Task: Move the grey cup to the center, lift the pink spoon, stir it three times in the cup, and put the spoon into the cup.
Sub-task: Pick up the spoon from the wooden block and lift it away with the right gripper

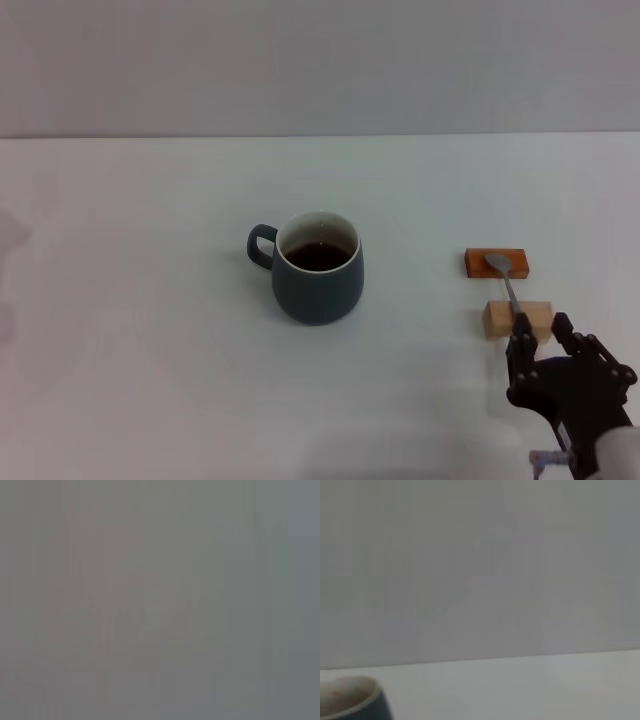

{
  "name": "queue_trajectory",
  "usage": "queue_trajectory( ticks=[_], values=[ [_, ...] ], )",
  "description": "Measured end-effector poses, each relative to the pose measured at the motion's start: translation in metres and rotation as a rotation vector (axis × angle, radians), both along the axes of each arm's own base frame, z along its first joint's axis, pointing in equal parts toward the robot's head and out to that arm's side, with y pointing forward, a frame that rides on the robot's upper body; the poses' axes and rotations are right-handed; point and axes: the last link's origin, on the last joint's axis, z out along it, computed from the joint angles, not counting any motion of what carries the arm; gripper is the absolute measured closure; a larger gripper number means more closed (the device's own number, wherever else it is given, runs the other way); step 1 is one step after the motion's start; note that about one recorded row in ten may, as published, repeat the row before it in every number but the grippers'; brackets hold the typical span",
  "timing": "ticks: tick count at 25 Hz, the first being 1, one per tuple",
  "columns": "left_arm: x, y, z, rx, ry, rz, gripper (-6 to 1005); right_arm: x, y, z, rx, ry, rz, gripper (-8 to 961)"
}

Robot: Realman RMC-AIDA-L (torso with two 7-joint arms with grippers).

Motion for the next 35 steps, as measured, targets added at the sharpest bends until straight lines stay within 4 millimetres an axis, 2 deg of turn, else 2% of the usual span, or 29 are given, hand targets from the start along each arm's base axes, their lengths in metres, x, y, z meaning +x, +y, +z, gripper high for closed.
queue_trajectory(
  ticks=[5,9,17,21,26,35],
  values=[
    [0.001,0.001,0.000,0.015,-0.011,0.002,998,-0.005,-0.012,0.016,-0.009,-0.007,0.012,604],
    [0.004,0.003,-0.001,0.019,-0.017,-0.002,998,-0.013,-0.019,0.026,-0.012,-0.134,0.029,604],
    [0.006,0.005,0.000,0.023,-0.020,-0.009,998,-0.005,-0.014,0.043,-0.015,-0.166,-0.045,516],
    [0.006,0.005,0.000,0.024,-0.023,-0.010,998,-0.008,-0.016,0.043,-0.004,-0.165,-0.045,472],
    [0.006,0.003,0.000,0.029,-0.029,-0.012,998,-0.007,-0.014,0.040,-0.015,-0.158,-0.031,296],
    [0.002,-0.003,-0.001,0.034,-0.032,-0.005,998,0.011,-0.003,0.024,-0.053,-0.097,-0.011,296]
  ],
)
